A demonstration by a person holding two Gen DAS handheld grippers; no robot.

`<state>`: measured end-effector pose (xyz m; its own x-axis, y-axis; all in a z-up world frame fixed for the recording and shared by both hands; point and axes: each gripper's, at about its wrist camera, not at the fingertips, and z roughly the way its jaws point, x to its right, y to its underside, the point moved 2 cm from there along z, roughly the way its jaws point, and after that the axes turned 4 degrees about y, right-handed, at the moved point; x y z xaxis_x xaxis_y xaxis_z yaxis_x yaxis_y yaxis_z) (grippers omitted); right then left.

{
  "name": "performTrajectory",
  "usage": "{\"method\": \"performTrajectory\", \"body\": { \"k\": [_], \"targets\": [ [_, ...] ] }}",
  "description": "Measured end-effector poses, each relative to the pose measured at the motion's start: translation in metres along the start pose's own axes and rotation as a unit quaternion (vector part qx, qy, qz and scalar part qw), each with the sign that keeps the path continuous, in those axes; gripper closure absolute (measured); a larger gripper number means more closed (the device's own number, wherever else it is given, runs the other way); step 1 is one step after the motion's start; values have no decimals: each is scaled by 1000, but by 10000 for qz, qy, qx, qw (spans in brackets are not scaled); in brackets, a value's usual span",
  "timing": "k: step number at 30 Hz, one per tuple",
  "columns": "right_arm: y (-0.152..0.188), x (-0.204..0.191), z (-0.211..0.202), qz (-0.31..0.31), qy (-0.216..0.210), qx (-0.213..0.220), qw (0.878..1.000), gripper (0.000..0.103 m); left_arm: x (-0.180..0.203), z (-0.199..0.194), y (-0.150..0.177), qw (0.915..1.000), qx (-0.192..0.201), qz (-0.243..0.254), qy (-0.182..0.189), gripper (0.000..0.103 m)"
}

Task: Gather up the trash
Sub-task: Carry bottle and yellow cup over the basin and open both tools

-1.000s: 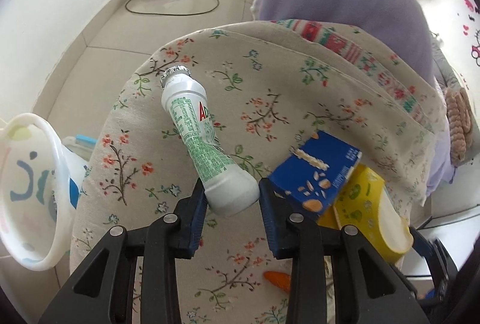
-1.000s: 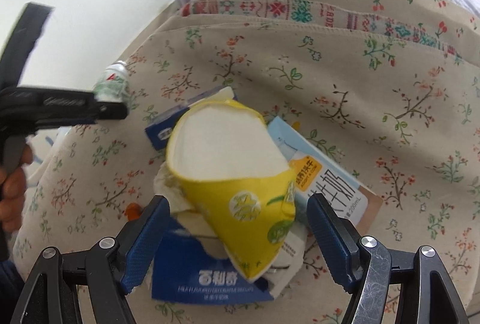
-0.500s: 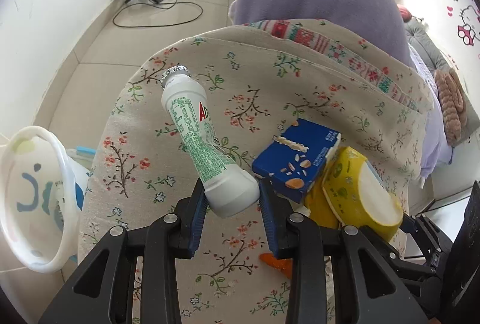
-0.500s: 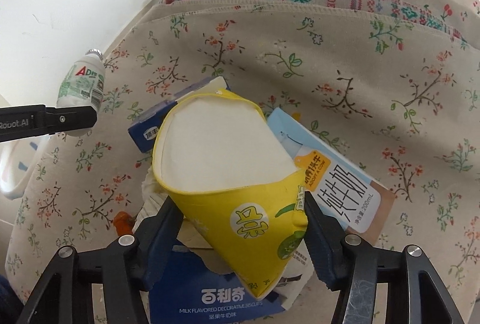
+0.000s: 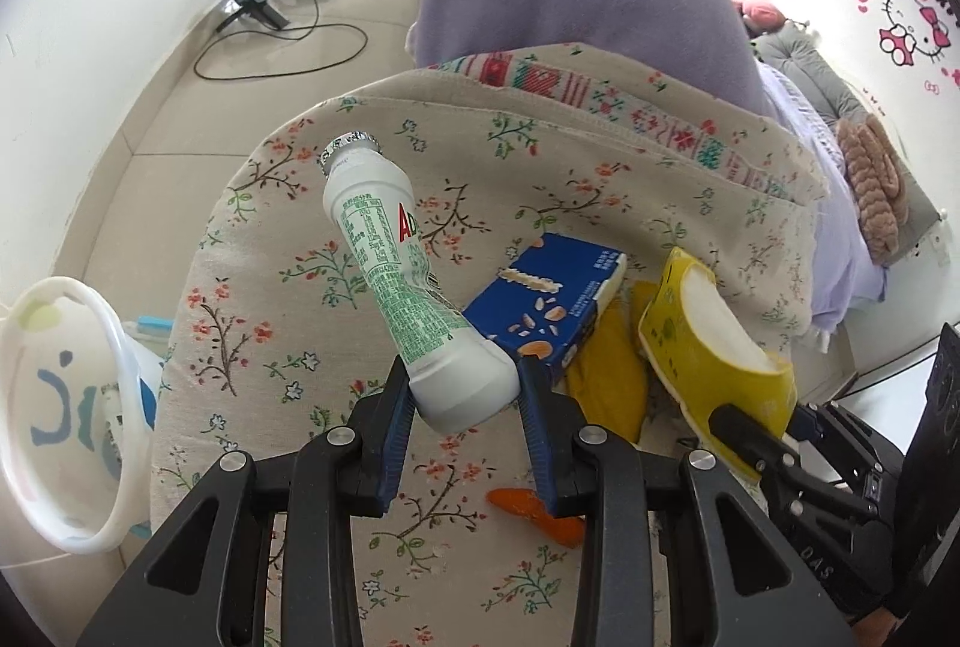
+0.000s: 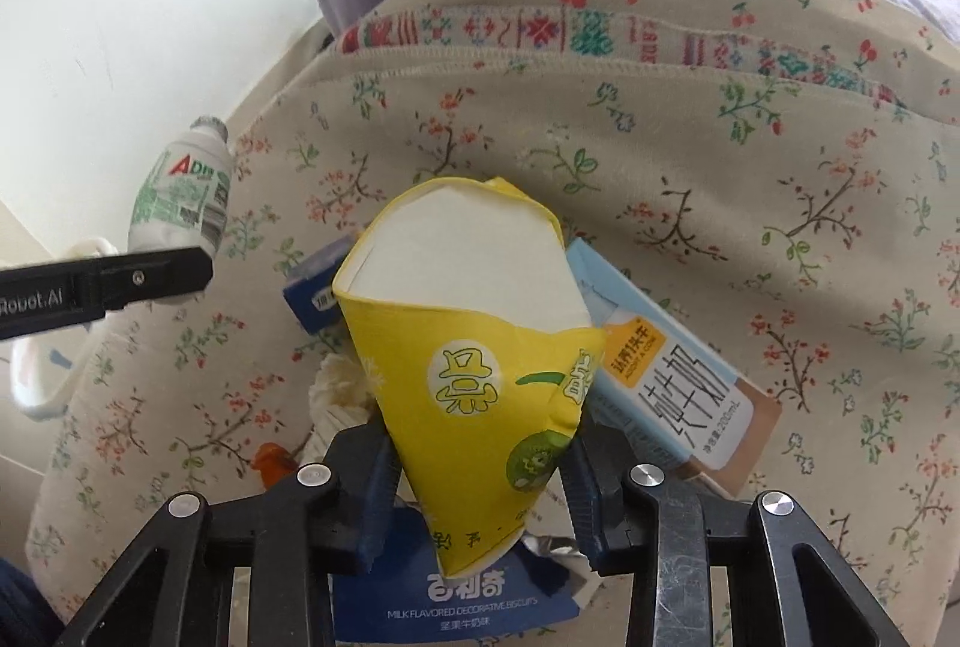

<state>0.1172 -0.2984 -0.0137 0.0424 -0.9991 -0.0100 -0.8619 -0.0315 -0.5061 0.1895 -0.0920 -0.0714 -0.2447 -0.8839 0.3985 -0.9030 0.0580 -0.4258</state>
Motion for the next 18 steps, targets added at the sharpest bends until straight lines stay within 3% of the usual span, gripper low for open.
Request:
{"method": "performTrajectory", "body": {
  "k": [18],
  "targets": [
    [-9, -21, -38, -214, 41, 916, 9956, 61, -7, -35, 10, 9994, 224, 203, 157, 67]
  ]
}}
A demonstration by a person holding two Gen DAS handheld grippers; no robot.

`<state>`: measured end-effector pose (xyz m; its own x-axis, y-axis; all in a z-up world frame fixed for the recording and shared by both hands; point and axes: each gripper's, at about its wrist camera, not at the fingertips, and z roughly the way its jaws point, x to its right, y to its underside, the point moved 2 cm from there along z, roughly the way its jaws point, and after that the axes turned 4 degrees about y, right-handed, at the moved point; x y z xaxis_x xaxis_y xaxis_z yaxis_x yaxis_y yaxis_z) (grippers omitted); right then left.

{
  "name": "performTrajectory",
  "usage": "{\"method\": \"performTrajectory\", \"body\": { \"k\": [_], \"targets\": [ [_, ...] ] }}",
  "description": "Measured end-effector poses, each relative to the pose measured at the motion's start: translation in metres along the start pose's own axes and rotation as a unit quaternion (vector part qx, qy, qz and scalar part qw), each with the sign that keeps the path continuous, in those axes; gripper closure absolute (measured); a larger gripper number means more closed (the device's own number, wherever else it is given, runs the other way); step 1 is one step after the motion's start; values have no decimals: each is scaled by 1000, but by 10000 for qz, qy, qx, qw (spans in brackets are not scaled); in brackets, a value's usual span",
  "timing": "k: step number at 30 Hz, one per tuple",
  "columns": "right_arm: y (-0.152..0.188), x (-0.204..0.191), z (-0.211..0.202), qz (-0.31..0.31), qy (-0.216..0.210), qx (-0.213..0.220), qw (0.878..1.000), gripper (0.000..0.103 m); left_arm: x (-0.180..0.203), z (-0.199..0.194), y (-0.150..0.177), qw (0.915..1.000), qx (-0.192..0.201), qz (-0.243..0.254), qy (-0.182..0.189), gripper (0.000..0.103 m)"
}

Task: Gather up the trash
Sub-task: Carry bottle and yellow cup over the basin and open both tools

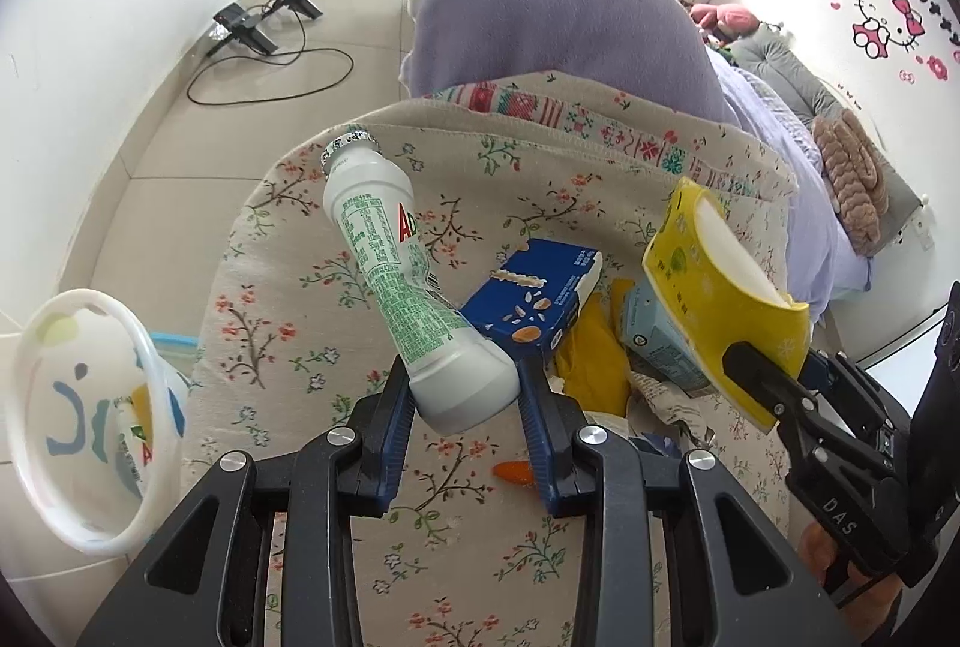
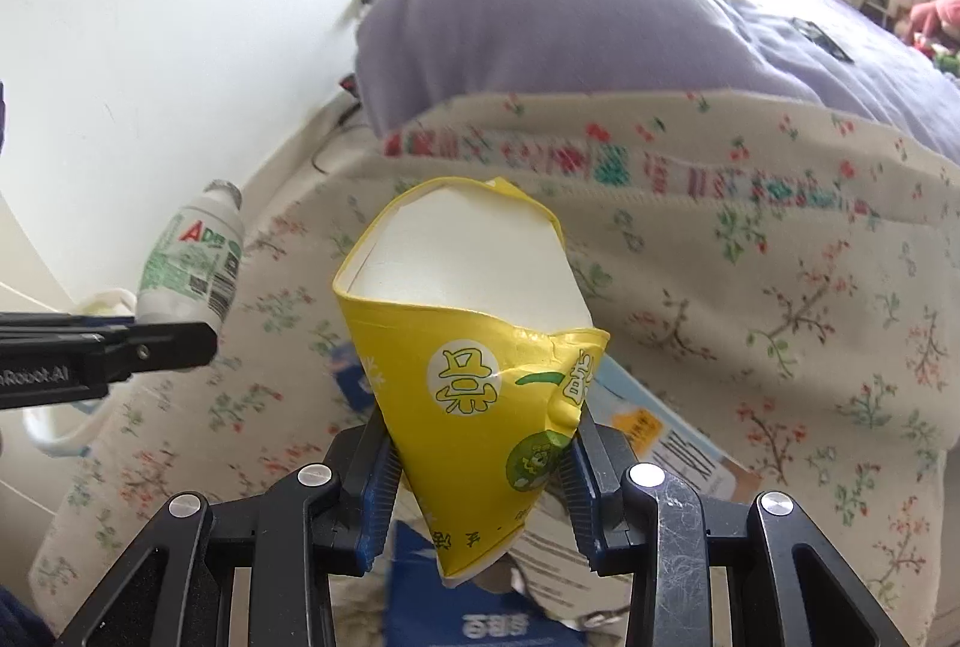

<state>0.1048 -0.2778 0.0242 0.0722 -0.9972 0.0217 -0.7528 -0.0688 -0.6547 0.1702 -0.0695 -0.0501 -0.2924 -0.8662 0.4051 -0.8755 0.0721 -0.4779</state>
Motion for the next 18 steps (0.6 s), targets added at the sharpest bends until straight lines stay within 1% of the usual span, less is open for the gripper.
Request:
{"method": "performTrajectory", "body": {
  "k": [2, 7, 9, 11, 14, 18],
  "targets": [
    [-3, 0, -3, 82, -131, 89, 9998, 61, -4, -5, 1, 10000, 30, -30, 25, 67],
    [-8, 5, -6, 462, -659, 163, 9966, 61, -13, -19, 2, 9998, 135, -89, 75, 67],
    [-9, 6, -5, 696, -1026, 128, 9922, 61, -18, -25, 2, 9997, 181, -135, 89, 67],
    [-10, 7, -5, 877, -1246, 136, 9882, 61, -24, -30, 2, 9995, 228, -181, 80, 67],
    [-12, -2, -11, 812, -1209, 299, 9889, 61, -31, -38, 4, 9994, 290, -171, 19, 67],
    [-16, -23, -16, 596, -1387, 484, 9874, 61, -39, -51, 7, 9990, 401, -91, -189, 67]
  ]
}}
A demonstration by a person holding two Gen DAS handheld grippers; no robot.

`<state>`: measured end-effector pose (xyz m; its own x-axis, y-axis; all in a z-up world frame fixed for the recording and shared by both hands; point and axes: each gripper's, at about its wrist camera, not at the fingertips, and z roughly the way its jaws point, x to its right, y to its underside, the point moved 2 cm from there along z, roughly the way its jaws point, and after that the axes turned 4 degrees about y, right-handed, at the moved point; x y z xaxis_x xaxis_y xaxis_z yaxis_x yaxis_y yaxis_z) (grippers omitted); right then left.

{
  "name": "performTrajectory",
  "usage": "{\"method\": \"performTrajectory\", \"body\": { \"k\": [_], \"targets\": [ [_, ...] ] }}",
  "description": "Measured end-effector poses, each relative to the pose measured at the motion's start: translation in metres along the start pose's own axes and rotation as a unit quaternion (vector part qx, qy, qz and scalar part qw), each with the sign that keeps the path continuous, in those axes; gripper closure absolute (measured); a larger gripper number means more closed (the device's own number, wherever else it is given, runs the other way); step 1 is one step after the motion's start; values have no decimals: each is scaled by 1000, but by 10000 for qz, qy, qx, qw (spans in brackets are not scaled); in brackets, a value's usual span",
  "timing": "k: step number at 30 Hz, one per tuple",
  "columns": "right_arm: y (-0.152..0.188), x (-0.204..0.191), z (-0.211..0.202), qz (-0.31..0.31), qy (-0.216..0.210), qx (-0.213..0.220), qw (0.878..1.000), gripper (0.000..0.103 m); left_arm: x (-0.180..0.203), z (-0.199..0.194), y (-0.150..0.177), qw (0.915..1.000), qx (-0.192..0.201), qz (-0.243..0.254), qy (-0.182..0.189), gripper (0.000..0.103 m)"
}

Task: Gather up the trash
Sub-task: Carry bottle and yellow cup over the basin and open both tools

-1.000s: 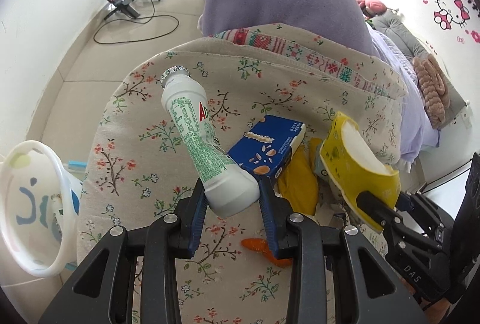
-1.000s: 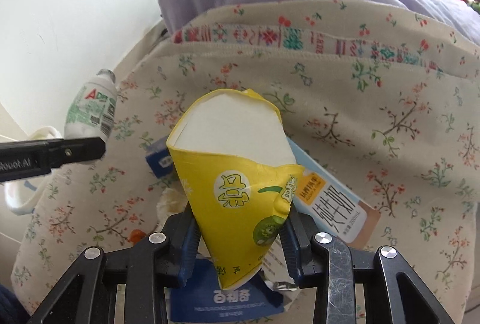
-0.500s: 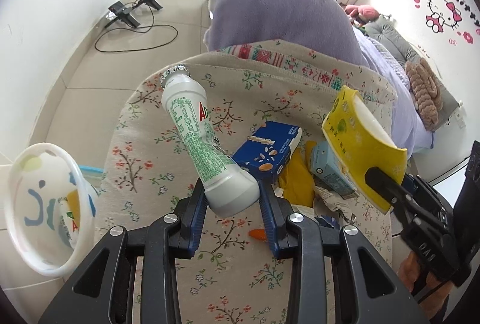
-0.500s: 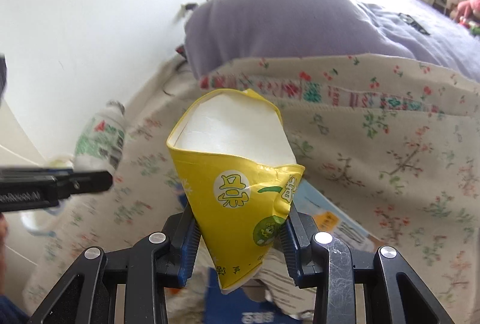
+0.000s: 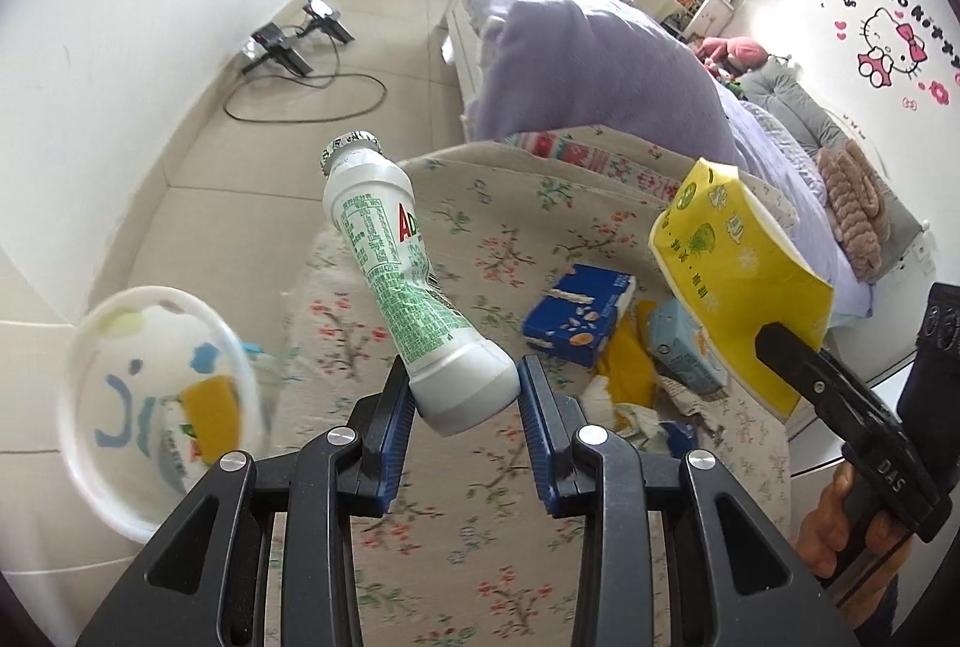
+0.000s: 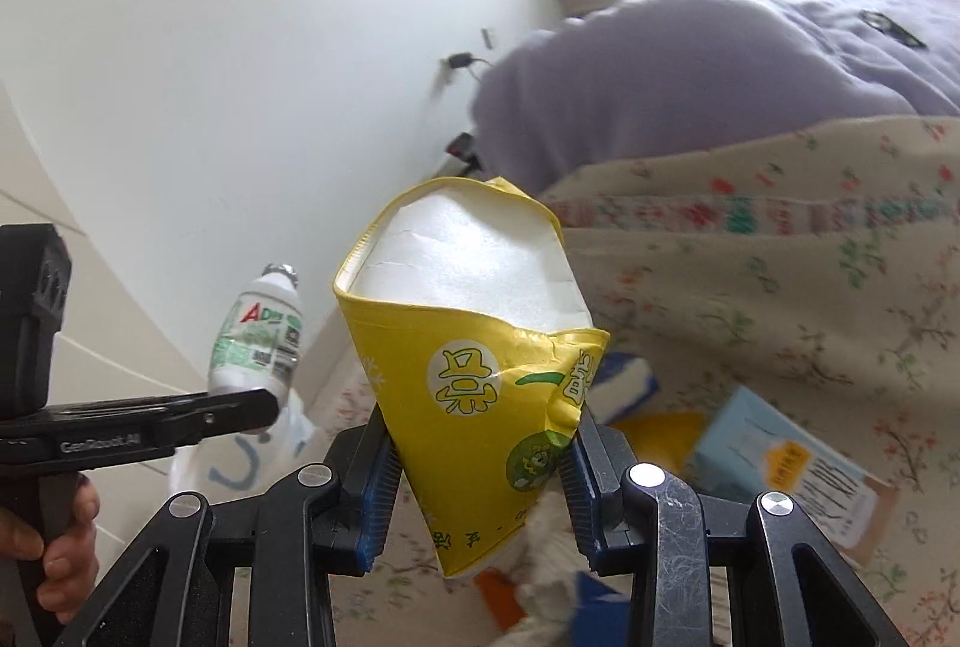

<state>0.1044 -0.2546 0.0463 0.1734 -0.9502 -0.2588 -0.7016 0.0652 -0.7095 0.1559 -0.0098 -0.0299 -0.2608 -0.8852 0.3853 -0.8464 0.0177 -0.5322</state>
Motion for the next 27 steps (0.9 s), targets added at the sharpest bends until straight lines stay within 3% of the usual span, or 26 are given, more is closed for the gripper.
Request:
{"method": "performTrajectory", "body": {
  "k": [5, 15, 24, 27],
  "targets": [
    [1, -30, 10, -290, -214, 21, 9993, 61, -17, -14, 2, 9992, 162, 68, -354, 67],
    [17, -94, 64, -748, -517, -348, 9952, 61, -69, -31, 11, 9965, 120, -231, -793, 67],
    [33, -140, 124, -891, -832, -712, 9900, 61, -130, -32, 15, 9923, -159, -917, -821, 67],
    [38, -158, 141, -907, -989, -793, 9878, 60, -144, -32, 15, 9898, -171, -983, -1018, 67]
  ]
}}
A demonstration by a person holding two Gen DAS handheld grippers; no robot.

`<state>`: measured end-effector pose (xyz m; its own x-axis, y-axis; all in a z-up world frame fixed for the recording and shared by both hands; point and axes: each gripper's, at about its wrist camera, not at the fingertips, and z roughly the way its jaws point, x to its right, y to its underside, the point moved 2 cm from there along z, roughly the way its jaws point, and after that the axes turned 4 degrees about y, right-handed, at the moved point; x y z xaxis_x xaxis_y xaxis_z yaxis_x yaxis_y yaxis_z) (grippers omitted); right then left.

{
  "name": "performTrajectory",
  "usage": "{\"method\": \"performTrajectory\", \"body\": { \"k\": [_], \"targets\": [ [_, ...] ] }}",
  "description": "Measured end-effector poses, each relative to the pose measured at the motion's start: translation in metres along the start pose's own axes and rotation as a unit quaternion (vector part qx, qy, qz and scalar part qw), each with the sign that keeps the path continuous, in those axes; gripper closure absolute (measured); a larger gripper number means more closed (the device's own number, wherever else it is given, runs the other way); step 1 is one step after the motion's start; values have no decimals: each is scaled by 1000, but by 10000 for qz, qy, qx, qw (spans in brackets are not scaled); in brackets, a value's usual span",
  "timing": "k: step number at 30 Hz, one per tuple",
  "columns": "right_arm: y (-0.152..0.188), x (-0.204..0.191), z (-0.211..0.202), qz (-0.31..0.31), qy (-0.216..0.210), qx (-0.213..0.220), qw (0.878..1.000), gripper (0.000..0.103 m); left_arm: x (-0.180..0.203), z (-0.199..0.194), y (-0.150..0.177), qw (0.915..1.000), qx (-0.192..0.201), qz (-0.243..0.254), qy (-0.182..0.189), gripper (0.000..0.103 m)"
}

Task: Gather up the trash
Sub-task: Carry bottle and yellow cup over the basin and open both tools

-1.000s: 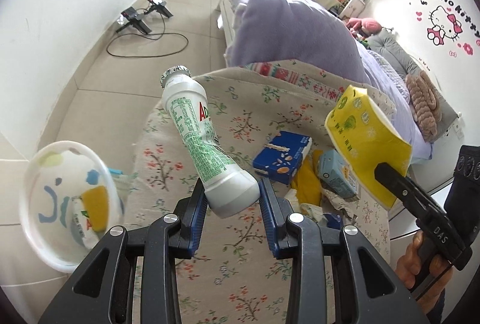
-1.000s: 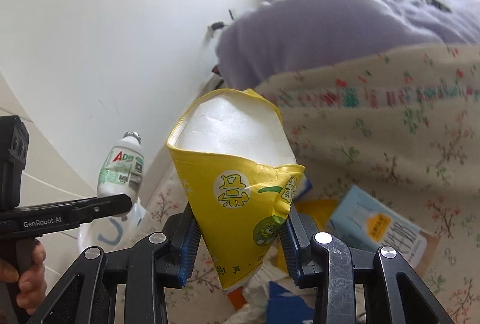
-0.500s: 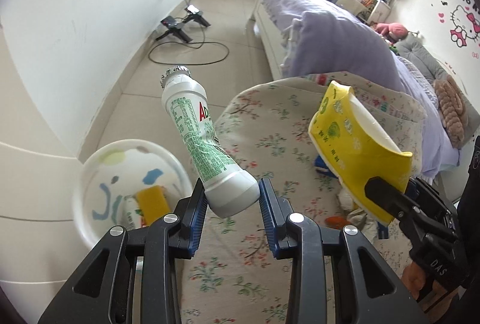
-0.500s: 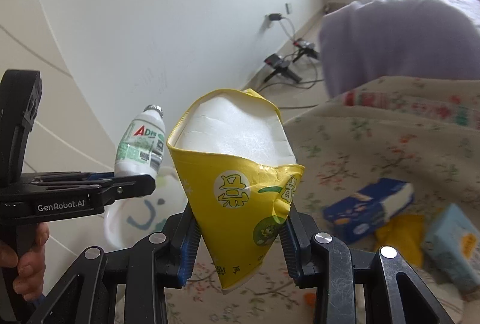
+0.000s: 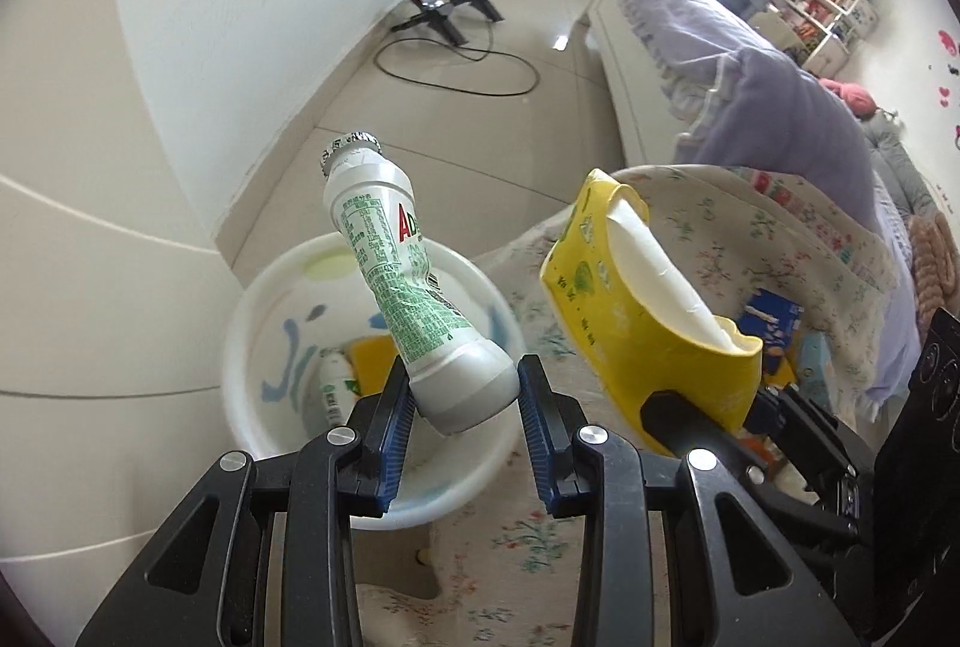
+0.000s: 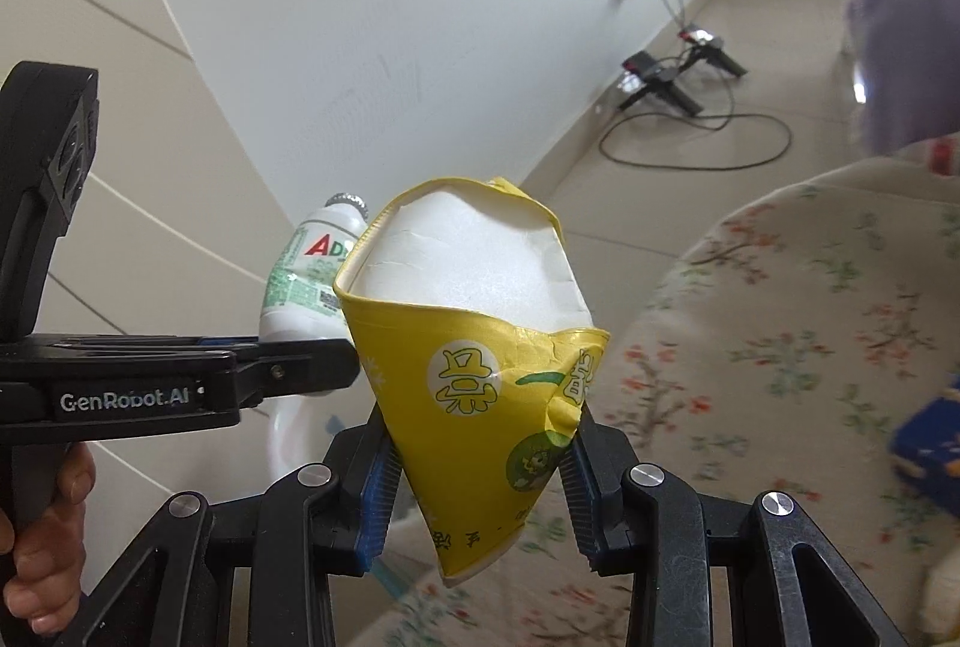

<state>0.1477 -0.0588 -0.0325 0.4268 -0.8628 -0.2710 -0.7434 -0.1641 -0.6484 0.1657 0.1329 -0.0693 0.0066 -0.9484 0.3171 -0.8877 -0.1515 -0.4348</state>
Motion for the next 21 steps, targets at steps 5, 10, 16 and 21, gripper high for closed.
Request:
{"method": "performTrajectory", "body": {
  "k": [5, 10, 16, 21],
  "targets": [
    [3, -18, 34, -81, -113, -152, 9998, 60, -13, 7, -1, 9998, -92, -83, -170, 67],
    [3, -22, 57, -2, -178, -277, 9995, 60, -23, 19, -4, 9993, -245, -190, -208, 67],
    [4, -27, 79, -18, -142, -367, 9992, 60, -35, 31, -5, 9983, -407, -381, -141, 69],
    [8, -36, 91, -173, 32, -406, 9990, 60, -45, 43, -3, 9970, -550, -483, -246, 69]
  ]
}}
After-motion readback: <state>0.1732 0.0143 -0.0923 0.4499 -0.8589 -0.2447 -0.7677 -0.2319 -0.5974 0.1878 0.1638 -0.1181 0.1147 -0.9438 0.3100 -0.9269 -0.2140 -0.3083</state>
